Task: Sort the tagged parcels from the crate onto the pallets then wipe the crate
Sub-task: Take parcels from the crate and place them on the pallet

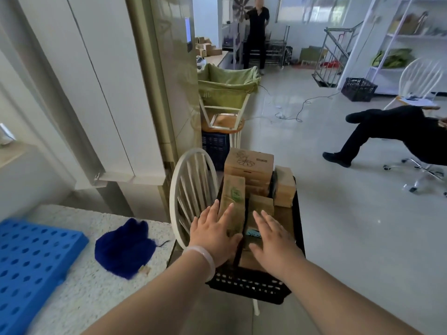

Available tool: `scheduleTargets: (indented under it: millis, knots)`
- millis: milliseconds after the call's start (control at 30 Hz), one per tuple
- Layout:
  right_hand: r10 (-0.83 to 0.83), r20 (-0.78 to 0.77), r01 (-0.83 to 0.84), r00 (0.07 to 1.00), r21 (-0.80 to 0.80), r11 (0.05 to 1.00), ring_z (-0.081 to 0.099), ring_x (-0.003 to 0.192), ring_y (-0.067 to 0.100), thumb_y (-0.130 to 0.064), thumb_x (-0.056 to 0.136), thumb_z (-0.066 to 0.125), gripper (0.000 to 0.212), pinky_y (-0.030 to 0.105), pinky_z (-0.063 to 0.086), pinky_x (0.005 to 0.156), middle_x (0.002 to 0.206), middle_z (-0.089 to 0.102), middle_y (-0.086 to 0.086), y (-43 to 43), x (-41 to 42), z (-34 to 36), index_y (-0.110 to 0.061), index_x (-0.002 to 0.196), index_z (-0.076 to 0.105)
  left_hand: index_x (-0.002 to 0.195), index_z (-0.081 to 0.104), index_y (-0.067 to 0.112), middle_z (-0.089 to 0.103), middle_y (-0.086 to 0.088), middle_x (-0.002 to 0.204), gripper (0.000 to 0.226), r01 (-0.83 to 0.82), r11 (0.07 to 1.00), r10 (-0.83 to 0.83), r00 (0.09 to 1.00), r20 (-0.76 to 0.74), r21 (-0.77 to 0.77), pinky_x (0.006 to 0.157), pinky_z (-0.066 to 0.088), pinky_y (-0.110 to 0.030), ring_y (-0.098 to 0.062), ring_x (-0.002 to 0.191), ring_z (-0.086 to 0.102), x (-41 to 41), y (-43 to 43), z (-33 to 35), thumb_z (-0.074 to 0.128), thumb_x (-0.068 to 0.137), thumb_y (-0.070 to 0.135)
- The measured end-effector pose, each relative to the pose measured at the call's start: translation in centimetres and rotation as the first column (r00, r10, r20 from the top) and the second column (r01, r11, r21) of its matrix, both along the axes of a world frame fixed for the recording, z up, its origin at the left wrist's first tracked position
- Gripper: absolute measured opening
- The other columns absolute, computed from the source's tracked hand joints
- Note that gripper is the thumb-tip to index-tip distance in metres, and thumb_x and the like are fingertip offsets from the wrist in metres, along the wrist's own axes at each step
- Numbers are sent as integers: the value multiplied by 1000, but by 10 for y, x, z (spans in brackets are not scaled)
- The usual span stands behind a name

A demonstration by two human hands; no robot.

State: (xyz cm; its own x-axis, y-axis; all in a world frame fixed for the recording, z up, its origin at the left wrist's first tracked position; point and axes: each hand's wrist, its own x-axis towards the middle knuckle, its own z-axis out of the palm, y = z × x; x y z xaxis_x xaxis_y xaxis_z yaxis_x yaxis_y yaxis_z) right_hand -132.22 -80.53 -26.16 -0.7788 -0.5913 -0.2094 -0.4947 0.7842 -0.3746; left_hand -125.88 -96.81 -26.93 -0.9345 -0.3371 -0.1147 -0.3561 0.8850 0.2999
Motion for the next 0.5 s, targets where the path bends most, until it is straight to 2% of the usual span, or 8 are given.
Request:
scheduleTargets:
  millis: [100,267,333,400,500]
  knots:
    - [-37,77,39,996,-15,999,1,151,15,-42,99,48,78,40,14,122,164,-3,-9,-29,-22,-10,-33,155,-6,154,-1,44,-6,1,166,77,29,999,-29,999,38,20,123,8,-49,-24,152,0,-33,-23,-7,41,92,64]
    - [-158,289,209,944,-158,965,17,148,17,-33,100,48,70,40,28,115,162,11,-10,-56,-55,-21,-38,155,4,155,-1,44,-8,-1,166,75,55,996,-64,991,118,75,123,9,-49,-26,152,0,-70,-40,-17,39,95,63]
    - [-217,404,317,889,-201,927,21,147,19,-35,101,45,66,41,28,114,162,15,-7,-65,-66,-25,-39,155,7,155,-2,43,-7,-2,166,74,54,994,-68,986,152,97,122,11,-48,-27,152,2,-79,-44,-22,38,96,64]
    - [-269,524,424,808,-201,883,22,147,22,-45,101,42,64,44,25,117,162,16,-3,-74,-75,-30,-41,155,7,155,-3,43,-6,-4,166,74,45,988,-75,976,206,147,122,15,-48,-29,152,5,-87,-48,-27,37,96,63]
    - [-290,636,483,715,-150,863,21,147,26,-60,99,34,65,46,23,117,163,17,0,-85,-79,-36,-41,155,6,155,-3,42,-4,-4,166,75,13,966,-83,961,263,257,121,19,-46,-31,151,8,-93,-49,-34,41,97,59]
